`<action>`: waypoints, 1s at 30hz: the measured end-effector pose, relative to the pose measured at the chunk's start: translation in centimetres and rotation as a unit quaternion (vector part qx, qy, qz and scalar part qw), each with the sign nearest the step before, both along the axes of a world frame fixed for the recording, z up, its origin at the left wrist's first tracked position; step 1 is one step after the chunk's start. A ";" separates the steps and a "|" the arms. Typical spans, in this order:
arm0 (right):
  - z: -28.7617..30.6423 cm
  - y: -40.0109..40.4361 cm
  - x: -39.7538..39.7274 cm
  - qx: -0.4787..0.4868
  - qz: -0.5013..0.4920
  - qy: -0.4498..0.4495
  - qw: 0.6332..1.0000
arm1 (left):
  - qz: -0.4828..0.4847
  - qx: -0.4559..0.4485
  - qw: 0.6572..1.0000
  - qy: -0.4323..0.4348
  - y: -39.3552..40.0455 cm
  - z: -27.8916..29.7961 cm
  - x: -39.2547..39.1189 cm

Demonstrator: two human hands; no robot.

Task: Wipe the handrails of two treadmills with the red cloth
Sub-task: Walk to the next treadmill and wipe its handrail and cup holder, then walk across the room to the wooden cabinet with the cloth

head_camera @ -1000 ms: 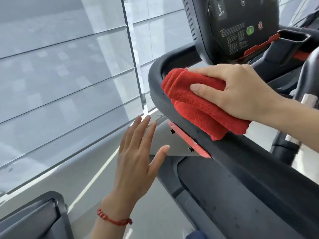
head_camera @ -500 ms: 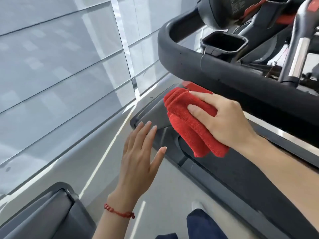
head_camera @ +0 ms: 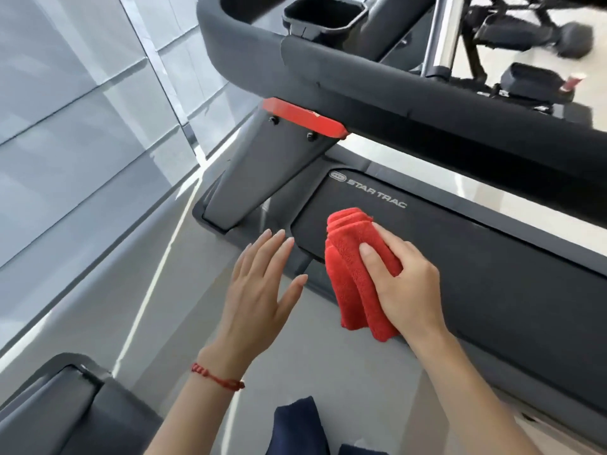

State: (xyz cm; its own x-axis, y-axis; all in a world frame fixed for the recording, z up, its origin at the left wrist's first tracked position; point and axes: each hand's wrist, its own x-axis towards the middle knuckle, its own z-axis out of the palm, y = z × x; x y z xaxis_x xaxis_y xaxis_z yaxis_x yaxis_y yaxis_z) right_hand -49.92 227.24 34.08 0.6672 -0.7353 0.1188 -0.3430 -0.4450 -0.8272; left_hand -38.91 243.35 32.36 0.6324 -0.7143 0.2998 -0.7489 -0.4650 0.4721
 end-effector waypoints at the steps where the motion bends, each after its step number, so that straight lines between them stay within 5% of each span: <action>1: -0.4 -0.2 -1.3 0.001 -0.018 0.002 1.000 | -0.020 0.004 1.000 0.005 -0.7 -0.2 -0.9; 18: -5.0 -3.4 -26.4 0.049 -0.293 0.014 0.955 | -0.252 0.064 0.965 0.024 -12.4 -2.6 -20.2; 30: -6.3 -3.3 -42.0 0.071 -0.476 0.003 0.876 | -0.459 0.110 0.882 0.000 -20.0 -3.5 -35.1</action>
State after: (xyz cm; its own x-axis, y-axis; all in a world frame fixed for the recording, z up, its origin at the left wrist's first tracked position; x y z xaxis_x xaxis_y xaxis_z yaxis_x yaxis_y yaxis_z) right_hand -91.95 223.99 27.75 -0.2572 -0.9661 -0.0210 -0.5077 0.1536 -0.8477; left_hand -74.01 223.37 28.88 -0.2424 -0.9659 0.0909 -0.8576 0.2571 0.4454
